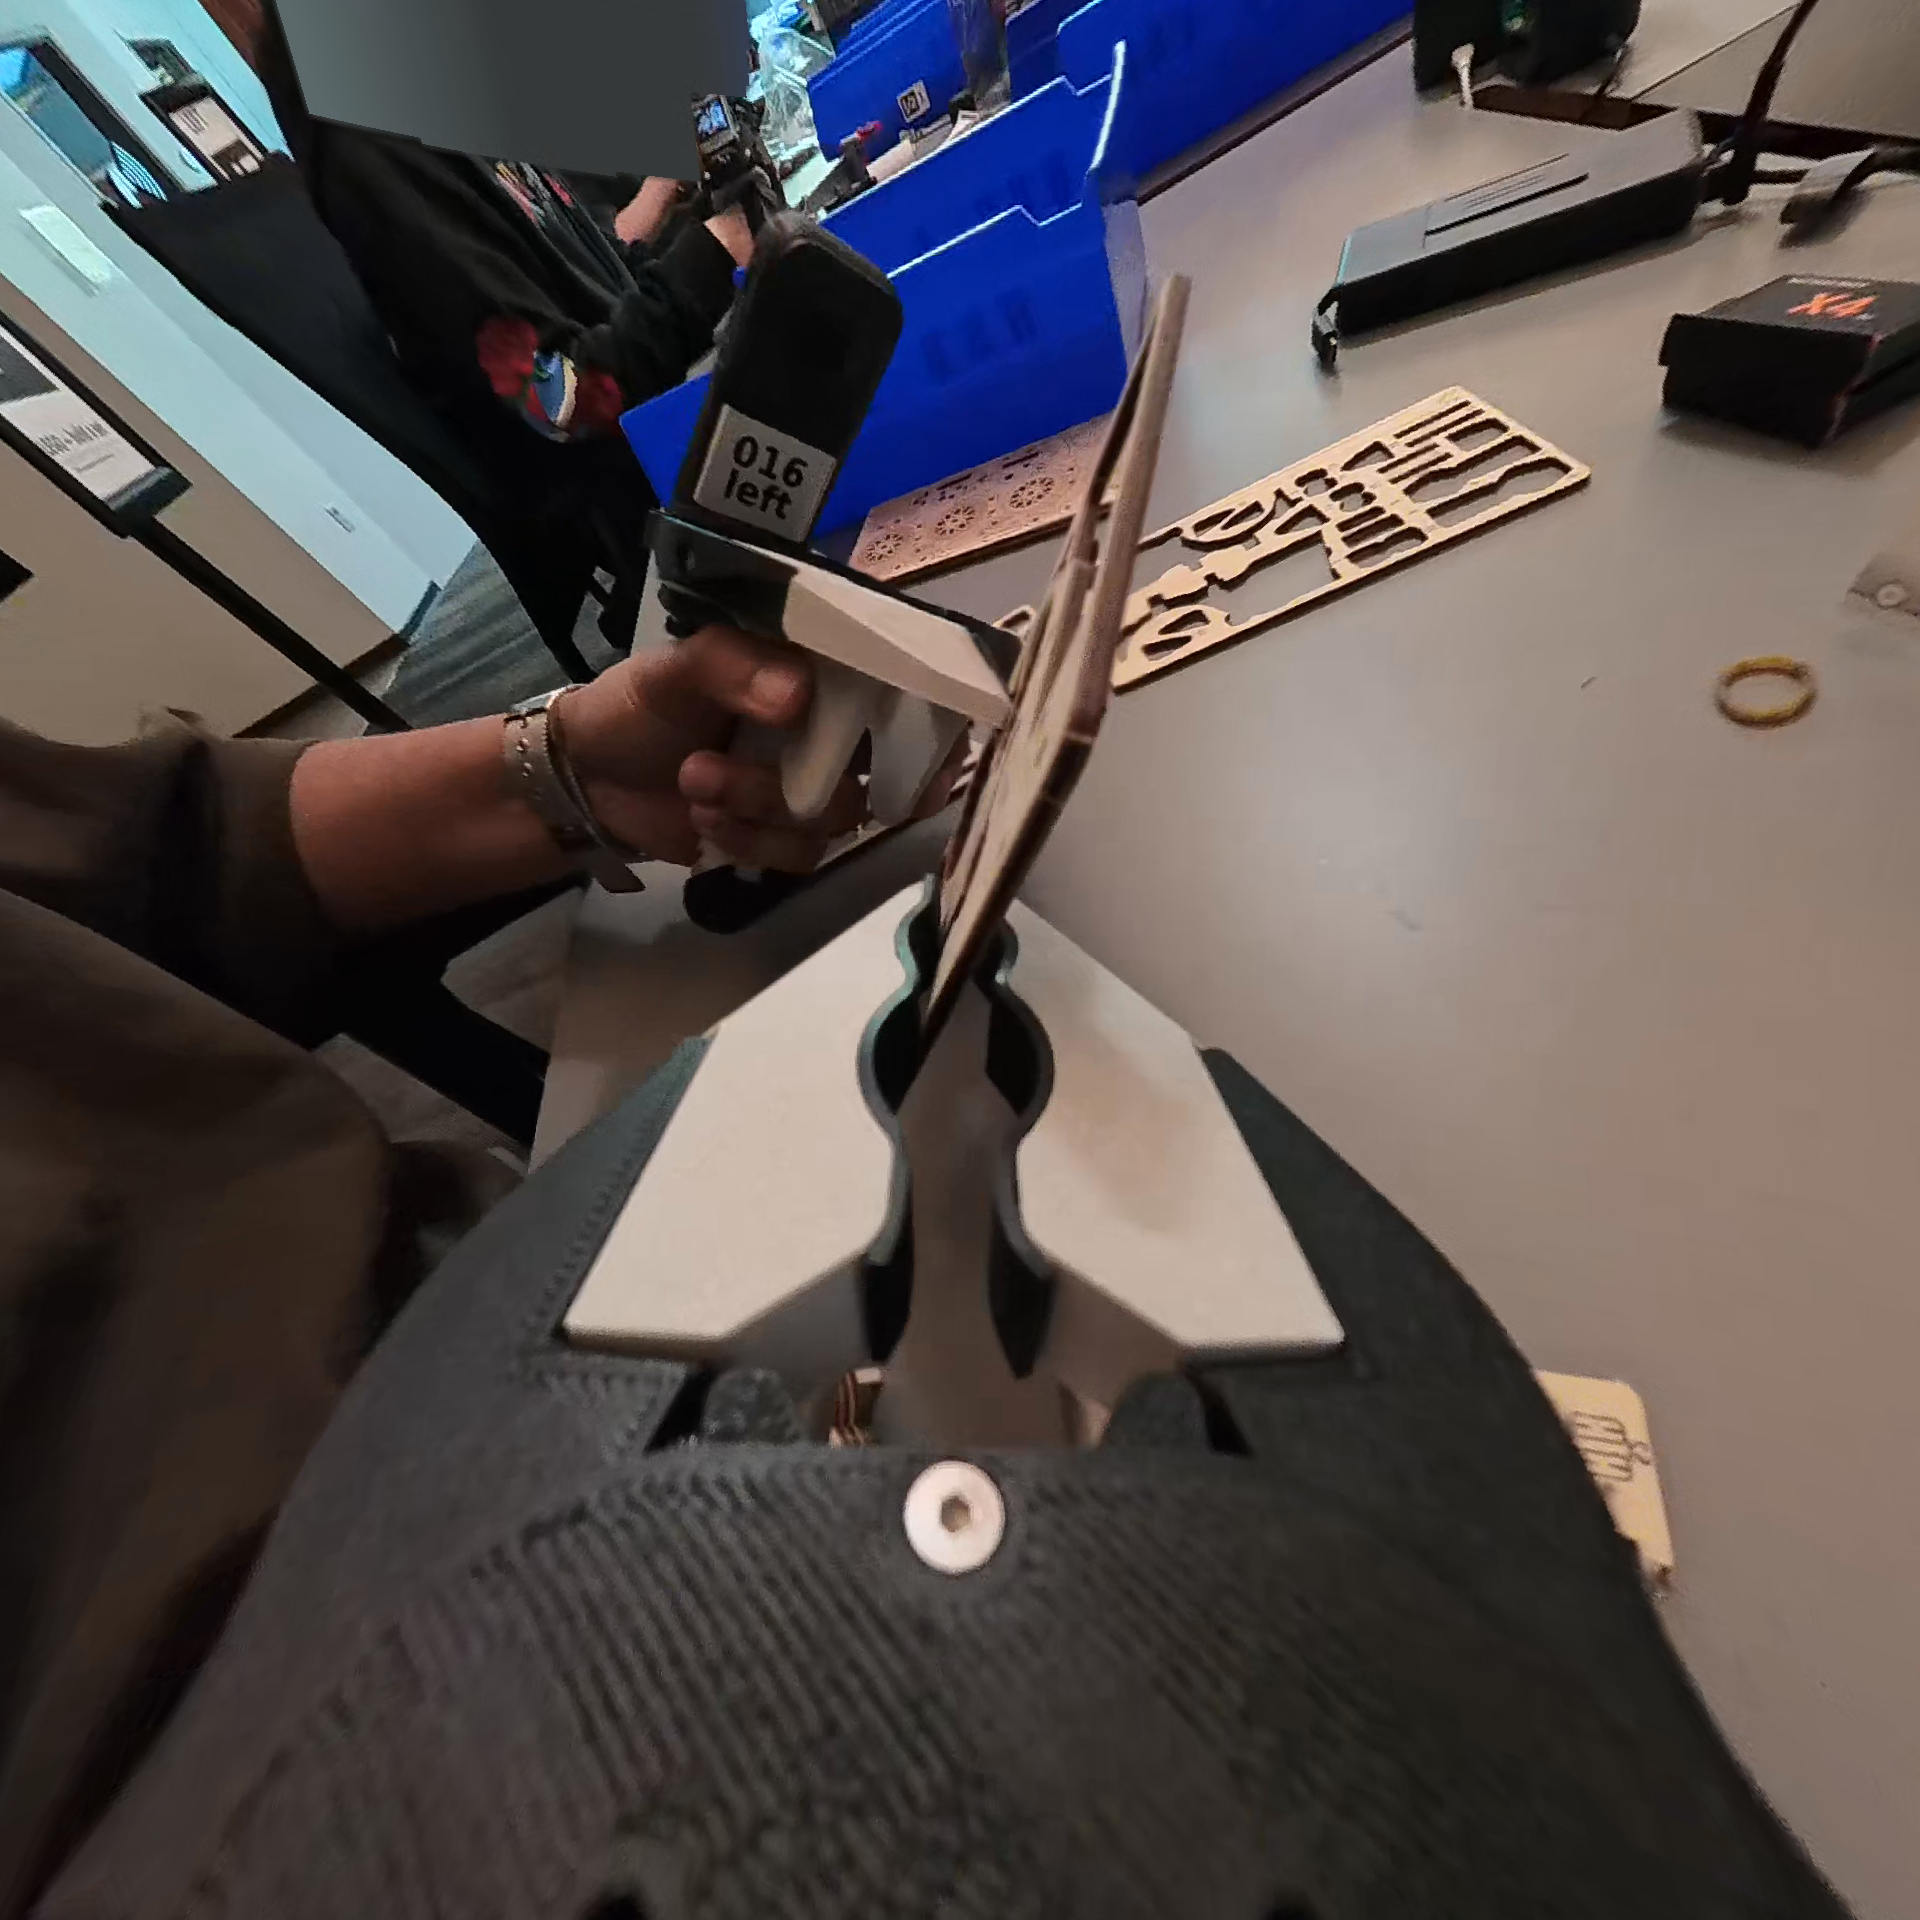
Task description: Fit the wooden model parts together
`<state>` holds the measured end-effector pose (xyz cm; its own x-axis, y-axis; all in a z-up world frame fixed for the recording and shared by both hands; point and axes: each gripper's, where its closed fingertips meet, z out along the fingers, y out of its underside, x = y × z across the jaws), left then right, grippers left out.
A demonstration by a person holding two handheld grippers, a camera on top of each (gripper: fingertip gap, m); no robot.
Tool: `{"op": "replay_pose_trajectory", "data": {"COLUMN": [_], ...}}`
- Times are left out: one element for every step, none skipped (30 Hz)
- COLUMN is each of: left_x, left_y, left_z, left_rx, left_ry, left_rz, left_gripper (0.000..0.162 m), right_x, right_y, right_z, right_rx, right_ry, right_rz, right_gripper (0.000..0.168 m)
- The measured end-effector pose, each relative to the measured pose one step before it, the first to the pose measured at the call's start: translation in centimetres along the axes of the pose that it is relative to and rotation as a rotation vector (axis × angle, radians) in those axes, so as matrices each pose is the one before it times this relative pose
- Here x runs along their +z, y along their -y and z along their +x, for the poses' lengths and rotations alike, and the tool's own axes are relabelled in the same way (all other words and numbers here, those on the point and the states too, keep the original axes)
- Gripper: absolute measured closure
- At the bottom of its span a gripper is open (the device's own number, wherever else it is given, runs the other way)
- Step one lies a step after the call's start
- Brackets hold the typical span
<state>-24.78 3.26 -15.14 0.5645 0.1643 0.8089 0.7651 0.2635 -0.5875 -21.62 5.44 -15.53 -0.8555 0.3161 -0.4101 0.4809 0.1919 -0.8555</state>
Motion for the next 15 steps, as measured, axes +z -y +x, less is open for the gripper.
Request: {"op": "replay_pose_trajectory", "data": {"left_x": [0.02,0.021,0.027,0.027,0.023,0.008,0.011,-0.026,-0.05,-0.038,-0.006,0.027,0.029,-0.008,-0.015], "left_y": [-0.032,-0.008,-0.011,-0.054,-0.043,-0.036,0.006,0.088,0.266,0.304,0.213,0.072,0.108,0.062,0.066], "left_z": [-0.099,-0.08,-0.114,-0.156,-0.131,-0.104,-0.045,0.087,0.309,0.392,0.262,0.056,0.045,-0.116,-0.331], "left_rx": [-0.0018,0.0046,0.0099,0.0204,0.0266,0.0276,0.027,0.0246,0.0183,0.0067,-0.0065,-0.0131,-0.0067,-0.0009,-0.0034], "left_ry": [0.0125,0.0147,0.0191,0.0255,0.0273,0.0263,0.0209,0.0072,-0.0158,-0.0317,-0.0285,-0.0131,-0.0093,0.0035,0.0219], "left_rz": [0.0028,0.0041,0.0051,0.0035,0.0028,0.004,0.0064,0.0091,0.0153,0.0149,0.0105,0.0066,0.0141,0.013,0.0091], "left_gripper": [0.158,0.158,0.158,0.157,0.157,0.157,0.157,0.157,0.157,0.157,0.157,0.156,0.155,0.153,0.146], "right_x": [0.022,0.023,0.062,0.084,0.092,0.062,0.026,-0.07,-0.166,-0.17,-0.113,-0.043,-0.066,-0.081,-0.141], "right_y": [-0.048,-0.028,-0.065,-0.121,-0.097,-0.057,-0.005,0.126,0.296,0.307,0.169,0.065,0.137,0.154,0.24], "right_z": [0.026,0.01,0.016,0.028,0.013,-0.001,0.016,0.026,0.002,0.059,0.208,0.247,0.178,0.188,0.15], "right_rx": [-0.0157,-0.0177,-0.0161,-0.0154,-0.0139,-0.0106,-0.0053,0.0021,0.0113,0.0181,0.0204,0.0156,0.0099,0.0075,0.0036], "right_ry": [-0.0094,-0.0105,-0.0114,-0.0112,-0.0094,-0.007,-0.0046,0.0001,0.0064,0.0063,-0.0027,-0.0085,-0.0071,-0.0096,-0.0098], "right_rz": [-0.0043,-0.0043,-0.0064,-0.0083,-0.0056,-0.0017,0.0012,0.0085,0.0178,0.0168,0.0088,0.0066,0.0125,0.0119,0.0134], "right_gripper": [0.164,0.163,0.163,0.163,0.163,0.163,0.163,0.163,0.164,0.165,0.166,0.166,0.167,0.167,0.167]}}
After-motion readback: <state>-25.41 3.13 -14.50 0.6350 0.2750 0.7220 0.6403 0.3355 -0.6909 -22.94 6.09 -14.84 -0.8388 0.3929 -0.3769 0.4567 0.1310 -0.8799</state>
